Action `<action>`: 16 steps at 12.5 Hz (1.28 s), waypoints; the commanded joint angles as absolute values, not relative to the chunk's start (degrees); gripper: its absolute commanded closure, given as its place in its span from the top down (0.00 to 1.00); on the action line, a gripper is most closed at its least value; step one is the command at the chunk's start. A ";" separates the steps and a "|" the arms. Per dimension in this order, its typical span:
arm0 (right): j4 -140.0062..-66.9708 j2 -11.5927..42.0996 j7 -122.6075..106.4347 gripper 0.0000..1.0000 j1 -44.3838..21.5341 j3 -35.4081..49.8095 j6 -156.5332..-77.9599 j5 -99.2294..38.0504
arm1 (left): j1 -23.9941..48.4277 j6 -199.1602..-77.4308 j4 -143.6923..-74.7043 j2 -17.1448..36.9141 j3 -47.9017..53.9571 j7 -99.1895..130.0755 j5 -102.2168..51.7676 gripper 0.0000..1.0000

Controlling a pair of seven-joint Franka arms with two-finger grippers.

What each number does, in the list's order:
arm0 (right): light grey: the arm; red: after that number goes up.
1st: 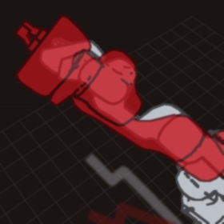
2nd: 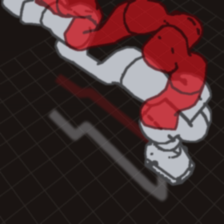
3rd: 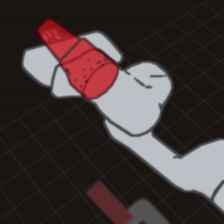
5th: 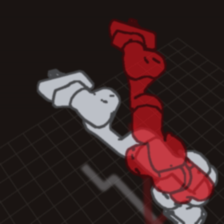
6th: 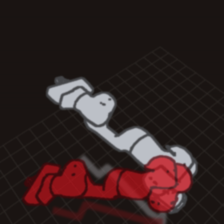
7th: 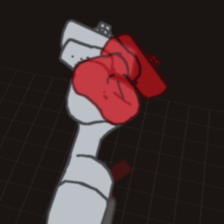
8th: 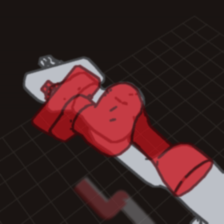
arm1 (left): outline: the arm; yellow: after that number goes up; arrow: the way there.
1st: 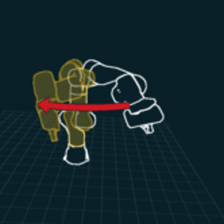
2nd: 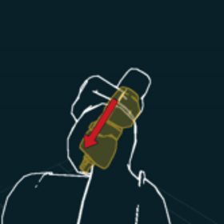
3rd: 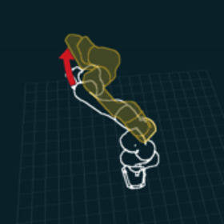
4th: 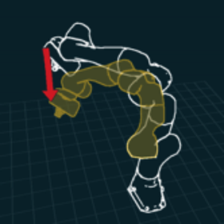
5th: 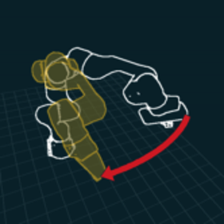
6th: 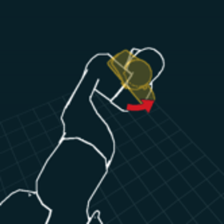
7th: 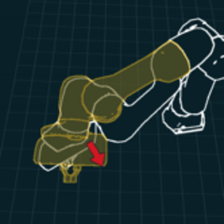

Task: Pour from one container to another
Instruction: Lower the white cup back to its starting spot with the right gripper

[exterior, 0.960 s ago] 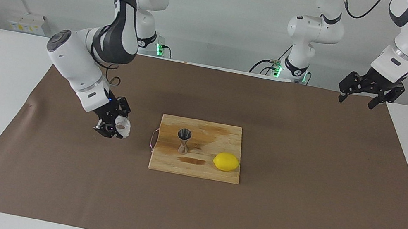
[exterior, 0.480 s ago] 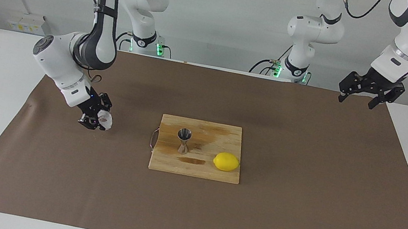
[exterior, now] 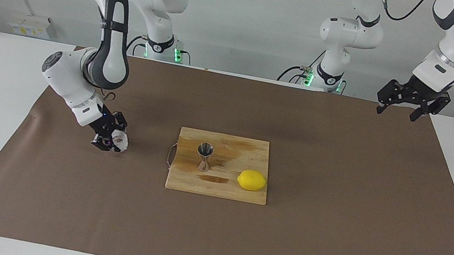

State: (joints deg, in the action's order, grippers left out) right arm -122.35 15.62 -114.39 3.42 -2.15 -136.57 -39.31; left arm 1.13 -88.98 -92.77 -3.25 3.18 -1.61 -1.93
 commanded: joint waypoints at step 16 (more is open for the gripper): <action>-118.66 4.31 -33.81 1.00 -2.46 -1.32 -118.59 -3.10 | 0.79 -88.15 -93.08 -3.95 3.34 -2.29 -1.05 1.00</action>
State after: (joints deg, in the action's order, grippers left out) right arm -120.31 4.82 -43.17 -2.83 -1.56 -122.61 -7.04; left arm 1.13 -88.97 -92.77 -3.25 3.18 -1.61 -1.93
